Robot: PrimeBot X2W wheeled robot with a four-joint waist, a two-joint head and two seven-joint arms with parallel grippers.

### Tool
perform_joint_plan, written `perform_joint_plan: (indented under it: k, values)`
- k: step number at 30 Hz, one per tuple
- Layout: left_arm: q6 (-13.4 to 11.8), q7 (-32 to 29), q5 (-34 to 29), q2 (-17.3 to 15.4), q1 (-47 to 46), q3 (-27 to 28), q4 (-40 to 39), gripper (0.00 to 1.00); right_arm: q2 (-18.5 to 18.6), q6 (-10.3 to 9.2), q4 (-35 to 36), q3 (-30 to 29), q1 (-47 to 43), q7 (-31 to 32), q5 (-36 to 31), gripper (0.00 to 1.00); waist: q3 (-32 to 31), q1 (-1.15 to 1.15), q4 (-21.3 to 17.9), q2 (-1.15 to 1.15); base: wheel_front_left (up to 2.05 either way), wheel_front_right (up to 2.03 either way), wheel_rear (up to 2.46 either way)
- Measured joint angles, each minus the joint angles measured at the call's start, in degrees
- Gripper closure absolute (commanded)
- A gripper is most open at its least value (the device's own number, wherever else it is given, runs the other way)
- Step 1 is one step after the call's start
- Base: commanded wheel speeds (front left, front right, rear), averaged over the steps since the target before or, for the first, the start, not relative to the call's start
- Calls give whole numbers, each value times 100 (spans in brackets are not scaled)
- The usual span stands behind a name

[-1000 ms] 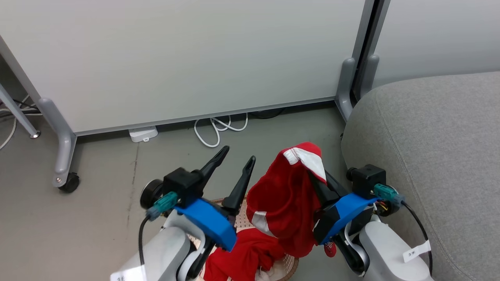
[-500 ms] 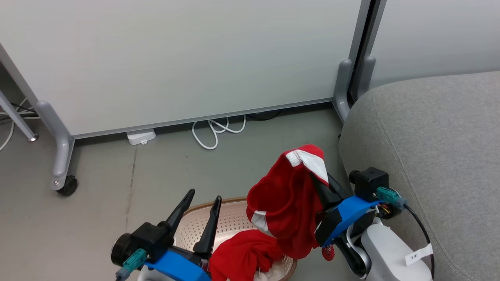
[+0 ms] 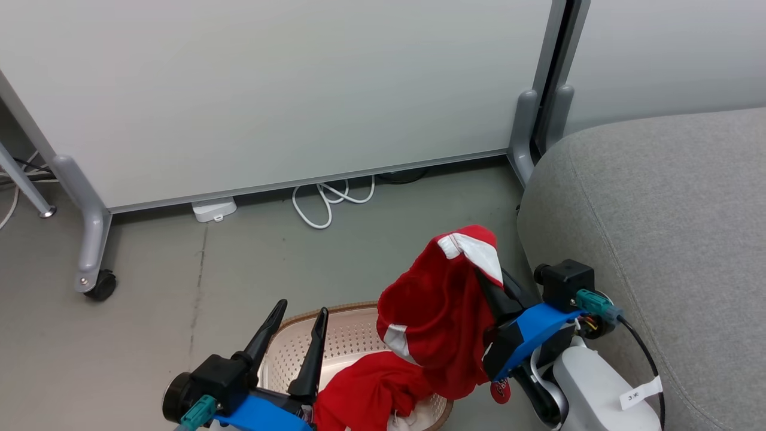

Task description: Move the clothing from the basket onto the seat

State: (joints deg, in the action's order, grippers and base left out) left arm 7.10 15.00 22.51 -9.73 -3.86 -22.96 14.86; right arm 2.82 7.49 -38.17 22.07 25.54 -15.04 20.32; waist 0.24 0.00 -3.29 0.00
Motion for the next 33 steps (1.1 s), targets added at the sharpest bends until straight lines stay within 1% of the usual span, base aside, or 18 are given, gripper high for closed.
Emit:
perform_joint_plan:
  k: [8, 17, 18, 20, 21, 22, 26, 27, 28, 31, 32, 33]
  values:
    - [12, 0, -60, 58, 24, 111, 41, 0, 0, 0, 16, -21, 2, 0, 4, 100, 41, 0, -231, 0, 0, 0, 0]
    - [31, 1, -85, 44, -121, -26, -33, 0, 0, 0, 73, -68, 26, 0, 3, 100, 182, 0, -828, 0, 0, 0, 0]
    - [31, 1, -85, 44, -121, -26, -33, 0, 0, 0, 73, -68, 26, 0, 3, 100, 182, 0, -828, 0, 0, 0, 0]
    - [31, 0, -85, 36, -156, -45, -43, 0, 0, -1, 100, -20, 62, 0, 18, 100, 217, 0, -981, 0, 0, 0, 0]
    - [31, 0, -84, 31, -214, -73, -47, 0, 0, 0, 130, -1, 85, 0, 27, 100, 253, 0, -1142, 0, 0, 0, 0]
    - [31, 0, -84, 31, -214, -73, -47, 0, 0, 0, 130, -1, 85, 0, 27, 100, 253, 0, -1142, 0, 0, 0, 0]
    - [32, 0, -86, 11, -261, -97, -62, 0, 1, 0, 135, 37, 99, -1, -1, 100, 324, 0, -1475, 0, 0, 0, 0]
    - [32, 0, -91, -18, -294, -116, -60, 0, 1, 0, 141, 53, 99, 0, 16, 100, 357, 0, -1644, 0, 0, 0, 0]
    - [32, 0, -91, -18, -294, -116, -60, 0, 1, 0, 141, 53, 99, 0, 16, 100, 357, 0, -1644, 0, 0, 0, 0]
    - [32, 0, -92, -29, -332, -118, -65, 0, 1, 0, 152, 75, 101, 0, 41, 100, 400, 0, -1886, 0, 0, 0, 0]
    - [32, 0, -94, -34, -346, -130, -66, 0, 2, -1, 155, 58, 101, 0, 41, 100, 427, 0, -2038, 0, 0, 0, 0]
    - [32, 0, -94, -34, -346, -130, -66, 0, 2, -1, 155, 58, 101, 0, 41, 100, 427, 0, -2038, 0, 0, 0, 0]
